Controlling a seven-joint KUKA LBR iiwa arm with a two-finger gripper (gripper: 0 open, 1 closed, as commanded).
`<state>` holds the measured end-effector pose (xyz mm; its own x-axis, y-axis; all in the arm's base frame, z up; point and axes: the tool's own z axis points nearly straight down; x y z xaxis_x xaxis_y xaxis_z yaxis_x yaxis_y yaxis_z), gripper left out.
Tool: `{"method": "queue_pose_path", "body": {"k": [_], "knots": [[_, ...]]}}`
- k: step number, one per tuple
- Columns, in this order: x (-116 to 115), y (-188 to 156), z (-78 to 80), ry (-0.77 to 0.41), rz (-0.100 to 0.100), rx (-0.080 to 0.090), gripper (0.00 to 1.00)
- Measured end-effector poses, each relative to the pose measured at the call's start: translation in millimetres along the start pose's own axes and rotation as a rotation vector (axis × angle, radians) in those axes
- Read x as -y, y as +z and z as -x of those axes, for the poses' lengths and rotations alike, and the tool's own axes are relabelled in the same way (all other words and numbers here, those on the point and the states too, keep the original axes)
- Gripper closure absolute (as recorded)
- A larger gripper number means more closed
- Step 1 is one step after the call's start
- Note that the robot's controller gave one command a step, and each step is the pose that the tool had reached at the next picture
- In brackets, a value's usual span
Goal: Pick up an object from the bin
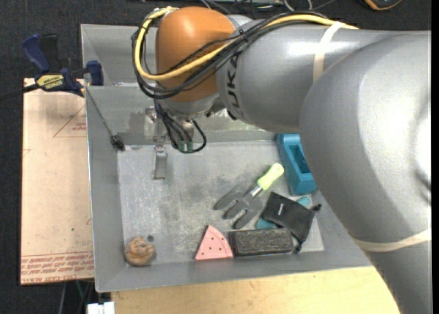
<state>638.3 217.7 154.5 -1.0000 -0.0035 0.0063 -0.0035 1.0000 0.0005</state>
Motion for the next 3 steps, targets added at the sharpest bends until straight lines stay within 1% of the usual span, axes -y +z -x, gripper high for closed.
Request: {"method": "queue_pose_path", "body": {"k": [1,2,3], "knots": [[1,-5,2.2,0.003,0.002,0.008,0.00],[30,-7,1.4,-0.099,0.003,0.007,0.00],[67,6,-20.4,-0.333,0.001,0.009,0.00]]}}
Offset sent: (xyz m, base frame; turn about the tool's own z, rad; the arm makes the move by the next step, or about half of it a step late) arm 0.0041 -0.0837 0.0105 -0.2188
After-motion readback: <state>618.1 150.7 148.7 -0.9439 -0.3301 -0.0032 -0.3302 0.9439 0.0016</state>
